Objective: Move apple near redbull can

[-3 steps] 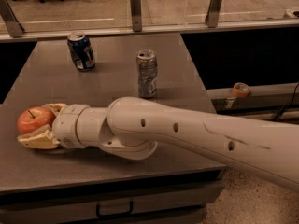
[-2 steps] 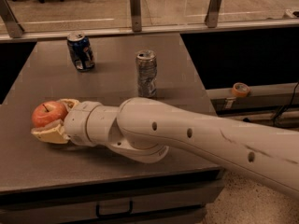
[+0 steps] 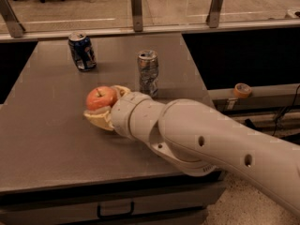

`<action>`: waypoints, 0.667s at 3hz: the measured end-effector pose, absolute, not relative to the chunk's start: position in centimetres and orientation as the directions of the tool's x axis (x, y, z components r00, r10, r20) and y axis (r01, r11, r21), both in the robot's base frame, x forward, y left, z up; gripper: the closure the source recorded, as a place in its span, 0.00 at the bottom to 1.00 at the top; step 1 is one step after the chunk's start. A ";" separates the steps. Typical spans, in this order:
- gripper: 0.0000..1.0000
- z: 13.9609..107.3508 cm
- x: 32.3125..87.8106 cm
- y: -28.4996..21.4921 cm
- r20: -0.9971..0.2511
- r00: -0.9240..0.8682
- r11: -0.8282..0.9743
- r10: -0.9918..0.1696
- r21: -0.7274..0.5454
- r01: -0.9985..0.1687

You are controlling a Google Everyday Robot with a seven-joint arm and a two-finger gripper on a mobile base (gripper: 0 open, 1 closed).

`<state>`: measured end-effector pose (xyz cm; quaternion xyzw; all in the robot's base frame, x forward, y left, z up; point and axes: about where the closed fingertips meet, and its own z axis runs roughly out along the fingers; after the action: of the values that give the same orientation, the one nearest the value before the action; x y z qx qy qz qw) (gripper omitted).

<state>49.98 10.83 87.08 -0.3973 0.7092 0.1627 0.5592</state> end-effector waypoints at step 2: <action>1.00 87.3 50.7 2.1 -0.898 -0.134 0.763 -0.419 -0.268 -0.588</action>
Offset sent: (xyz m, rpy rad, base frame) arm 0.0125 -0.1340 0.0006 -0.0906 -0.0101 -0.3323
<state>50.68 2.07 87.30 -0.3357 0.7493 0.0747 0.5660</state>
